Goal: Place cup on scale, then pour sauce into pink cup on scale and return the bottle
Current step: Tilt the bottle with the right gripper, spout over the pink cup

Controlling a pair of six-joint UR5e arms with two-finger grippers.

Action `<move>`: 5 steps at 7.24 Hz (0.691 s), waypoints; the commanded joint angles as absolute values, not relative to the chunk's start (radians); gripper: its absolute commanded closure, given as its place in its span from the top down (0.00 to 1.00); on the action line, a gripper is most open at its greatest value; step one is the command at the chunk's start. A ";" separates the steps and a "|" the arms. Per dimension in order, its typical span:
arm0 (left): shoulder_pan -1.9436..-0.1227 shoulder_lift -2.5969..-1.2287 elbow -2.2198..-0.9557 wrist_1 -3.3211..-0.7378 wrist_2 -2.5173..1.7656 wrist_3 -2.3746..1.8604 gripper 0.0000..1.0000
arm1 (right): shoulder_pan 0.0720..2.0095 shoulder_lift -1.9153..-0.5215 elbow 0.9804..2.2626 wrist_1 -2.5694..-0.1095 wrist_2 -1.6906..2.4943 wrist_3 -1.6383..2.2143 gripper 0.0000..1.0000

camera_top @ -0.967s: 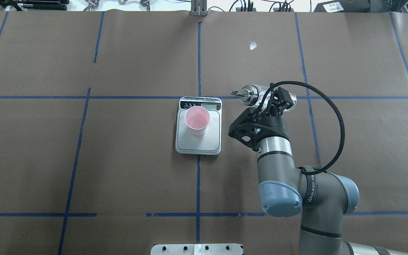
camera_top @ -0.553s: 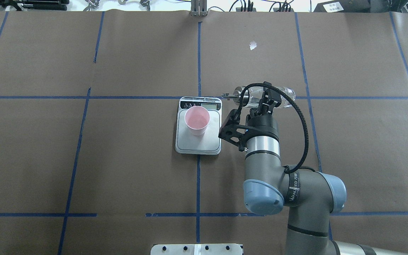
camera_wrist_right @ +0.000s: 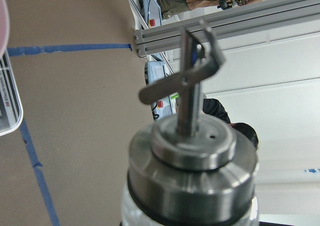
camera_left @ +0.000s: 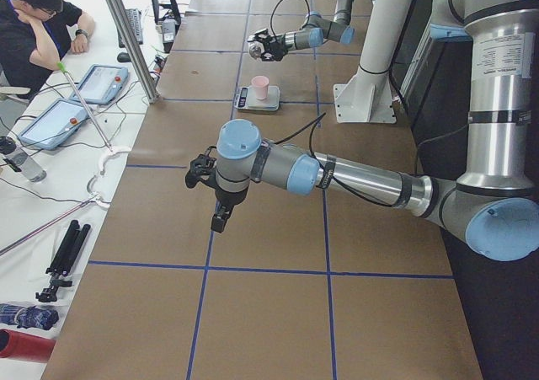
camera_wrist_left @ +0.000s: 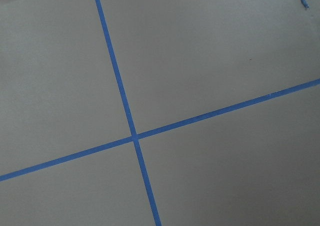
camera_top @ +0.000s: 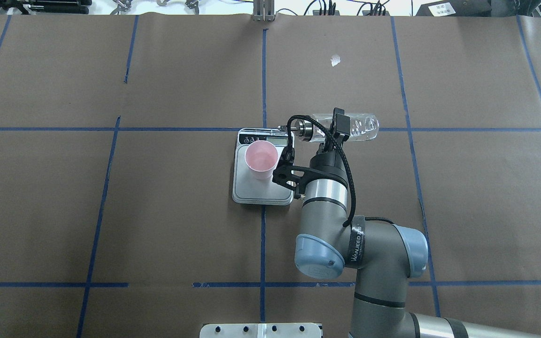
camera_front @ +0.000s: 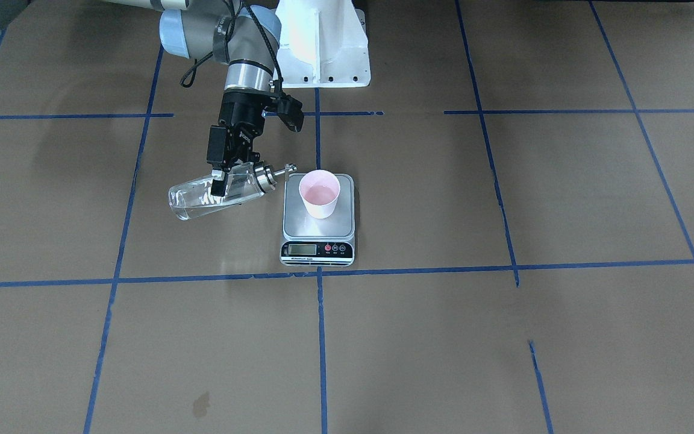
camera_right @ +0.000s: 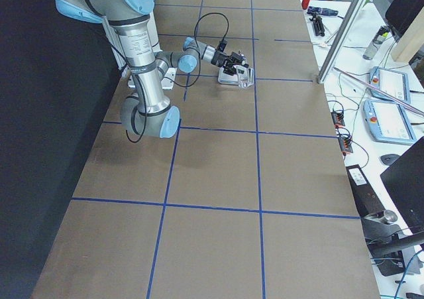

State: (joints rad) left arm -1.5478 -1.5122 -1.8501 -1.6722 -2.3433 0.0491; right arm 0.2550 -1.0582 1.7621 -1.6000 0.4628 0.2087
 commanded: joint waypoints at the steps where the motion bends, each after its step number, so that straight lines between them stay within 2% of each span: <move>1: -1.548 -1.505 -1.844 -1.674 -2.367 0.049 1.00 | 0.255 -0.996 1.717 -1.682 0.436 0.209 0.00; 5: -1.548 -1.503 -1.830 -1.674 -2.370 0.051 1.00 | 0.253 -0.994 1.620 -1.684 0.345 0.209 0.00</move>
State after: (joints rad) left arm -1.5478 -1.5035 -1.8359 -1.6735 -2.3681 0.0501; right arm 0.2540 -0.9937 1.6390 -1.6834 0.3690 0.2086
